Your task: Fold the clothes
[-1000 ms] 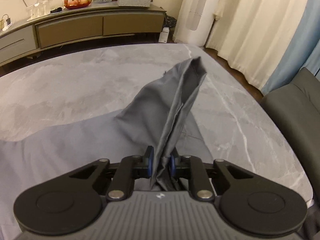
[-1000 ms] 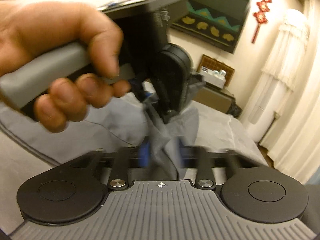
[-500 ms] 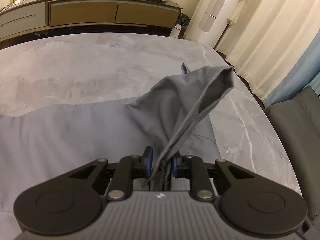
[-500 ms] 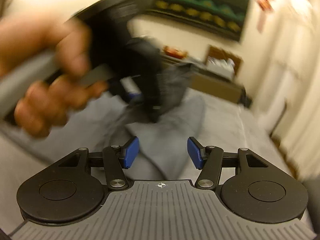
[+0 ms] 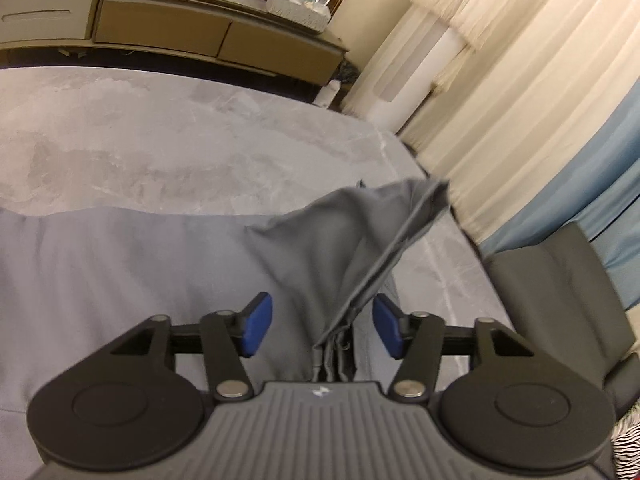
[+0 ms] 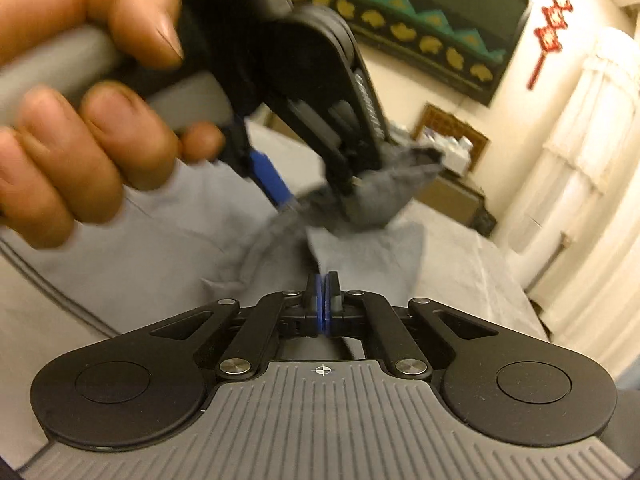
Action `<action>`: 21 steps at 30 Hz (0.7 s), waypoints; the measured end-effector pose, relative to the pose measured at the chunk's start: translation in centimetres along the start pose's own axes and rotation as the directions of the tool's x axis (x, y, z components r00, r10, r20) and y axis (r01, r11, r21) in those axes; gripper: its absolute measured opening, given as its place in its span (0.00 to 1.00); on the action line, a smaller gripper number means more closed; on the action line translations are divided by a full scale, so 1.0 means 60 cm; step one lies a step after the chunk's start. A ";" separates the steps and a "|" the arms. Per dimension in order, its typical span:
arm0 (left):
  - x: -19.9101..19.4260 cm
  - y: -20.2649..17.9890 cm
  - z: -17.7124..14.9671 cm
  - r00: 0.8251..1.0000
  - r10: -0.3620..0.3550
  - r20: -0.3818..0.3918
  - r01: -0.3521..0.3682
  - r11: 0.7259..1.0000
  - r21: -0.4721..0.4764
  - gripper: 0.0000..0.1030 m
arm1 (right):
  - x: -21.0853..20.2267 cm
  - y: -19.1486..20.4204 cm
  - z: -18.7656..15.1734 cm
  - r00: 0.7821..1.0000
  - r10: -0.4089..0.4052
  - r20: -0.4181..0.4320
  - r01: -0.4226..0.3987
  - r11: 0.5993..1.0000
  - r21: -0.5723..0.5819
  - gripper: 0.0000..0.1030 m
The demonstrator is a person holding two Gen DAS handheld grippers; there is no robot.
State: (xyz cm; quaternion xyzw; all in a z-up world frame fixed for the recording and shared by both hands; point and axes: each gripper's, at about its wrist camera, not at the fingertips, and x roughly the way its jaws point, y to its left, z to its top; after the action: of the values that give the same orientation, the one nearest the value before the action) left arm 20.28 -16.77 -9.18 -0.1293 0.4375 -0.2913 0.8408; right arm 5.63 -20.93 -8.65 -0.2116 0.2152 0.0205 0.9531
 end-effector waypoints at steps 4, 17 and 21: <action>-0.018 0.015 -0.007 0.999 -0.034 0.014 0.034 0.999 0.004 0.68 | -0.024 0.026 0.010 0.995 0.074 0.074 -0.070 0.996 -0.051 0.00; 0.052 -0.010 -0.024 0.994 -0.035 -0.100 0.039 0.999 0.037 0.68 | 0.028 -0.066 -0.014 0.960 -0.254 -0.118 0.264 0.961 0.078 0.69; 0.066 -0.032 -0.031 0.991 -0.060 -0.121 0.070 0.994 0.078 0.68 | 0.027 -0.133 -0.036 0.957 -0.210 -0.200 0.261 0.926 0.273 0.73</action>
State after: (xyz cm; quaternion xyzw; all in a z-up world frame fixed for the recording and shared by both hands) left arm 19.79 -20.60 -11.96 -0.0914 0.4698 -0.3436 0.8080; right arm 7.29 -29.16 -7.95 -0.0918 0.2679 -0.1447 0.9481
